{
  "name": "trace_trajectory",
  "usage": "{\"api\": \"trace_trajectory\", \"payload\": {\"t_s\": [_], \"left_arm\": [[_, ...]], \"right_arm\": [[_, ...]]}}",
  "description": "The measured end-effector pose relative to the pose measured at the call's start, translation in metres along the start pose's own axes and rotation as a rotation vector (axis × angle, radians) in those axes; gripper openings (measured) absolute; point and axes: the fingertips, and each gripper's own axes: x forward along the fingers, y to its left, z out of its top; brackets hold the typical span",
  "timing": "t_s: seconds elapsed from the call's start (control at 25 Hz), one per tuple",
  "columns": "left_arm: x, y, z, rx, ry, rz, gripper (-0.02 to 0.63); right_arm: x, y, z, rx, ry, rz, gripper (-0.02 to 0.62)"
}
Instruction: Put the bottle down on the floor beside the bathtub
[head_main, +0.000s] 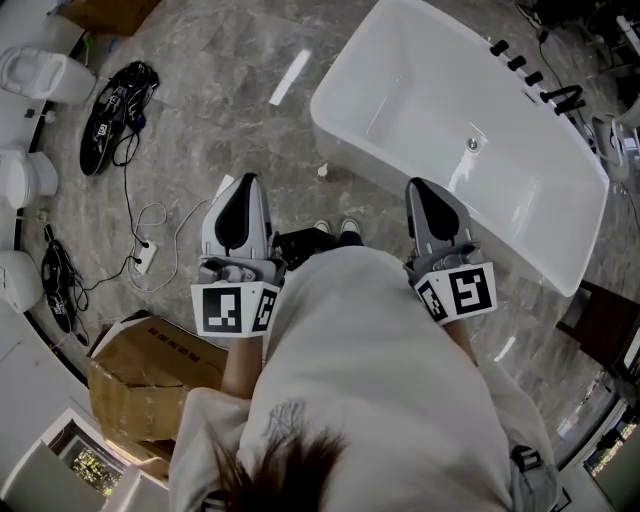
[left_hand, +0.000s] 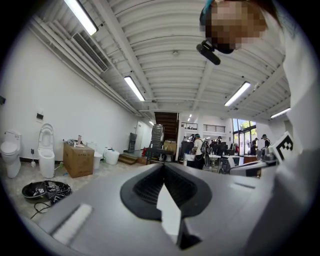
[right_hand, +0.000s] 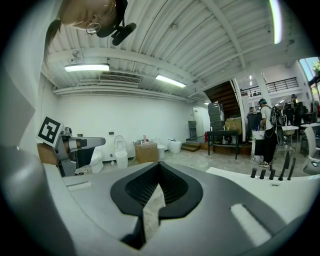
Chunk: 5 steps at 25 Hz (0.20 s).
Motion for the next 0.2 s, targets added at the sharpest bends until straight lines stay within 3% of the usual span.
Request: {"api": "trace_trajectory", "payload": {"t_s": [0.2], "left_arm": [[0.0009,-0.0026,0.003,0.0,-0.003,0.002,0.049]], "right_arm": [[-0.0019,-0.0025,0.0,-0.007,0.016,0.003,-0.002]]}}
